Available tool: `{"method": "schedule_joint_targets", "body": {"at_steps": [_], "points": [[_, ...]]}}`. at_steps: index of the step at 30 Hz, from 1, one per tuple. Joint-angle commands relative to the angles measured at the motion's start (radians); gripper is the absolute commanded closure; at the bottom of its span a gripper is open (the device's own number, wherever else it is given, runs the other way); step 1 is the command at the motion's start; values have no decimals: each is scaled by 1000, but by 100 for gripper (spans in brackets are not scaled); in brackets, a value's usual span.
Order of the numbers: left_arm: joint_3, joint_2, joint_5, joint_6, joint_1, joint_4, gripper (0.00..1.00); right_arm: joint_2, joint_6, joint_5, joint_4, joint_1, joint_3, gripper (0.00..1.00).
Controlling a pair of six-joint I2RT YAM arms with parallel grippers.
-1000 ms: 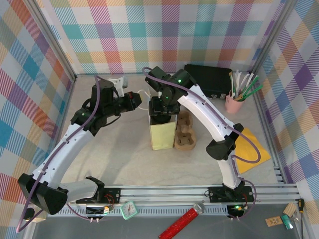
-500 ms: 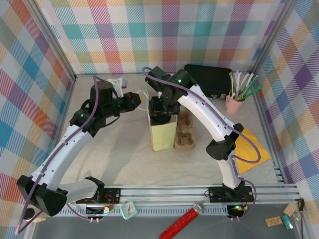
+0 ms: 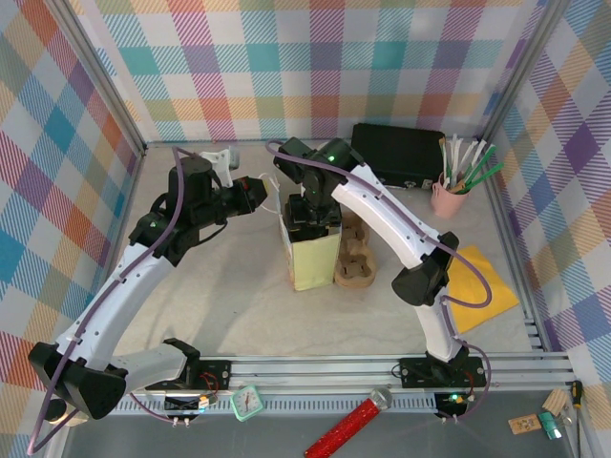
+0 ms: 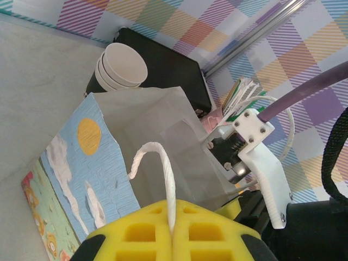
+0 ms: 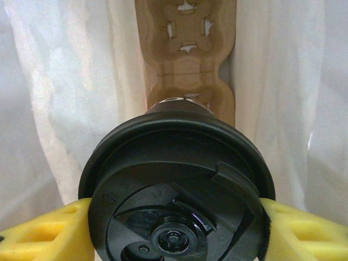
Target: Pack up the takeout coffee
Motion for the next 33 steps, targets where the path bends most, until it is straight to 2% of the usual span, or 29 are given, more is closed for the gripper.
{"method": "schedule_joint_targets", "body": {"at_steps": [1, 16, 33], "points": [[-23, -18, 21, 3, -8, 13, 100, -24, -14, -6, -175, 5, -11, 37], [-54, -31, 60, -8, -41, 52, 100, -5, -34, -18, -173, -8, -3, 37], [-53, -27, 46, -15, -60, 53, 100, 54, -78, -54, -175, -32, 48, 37]]}}
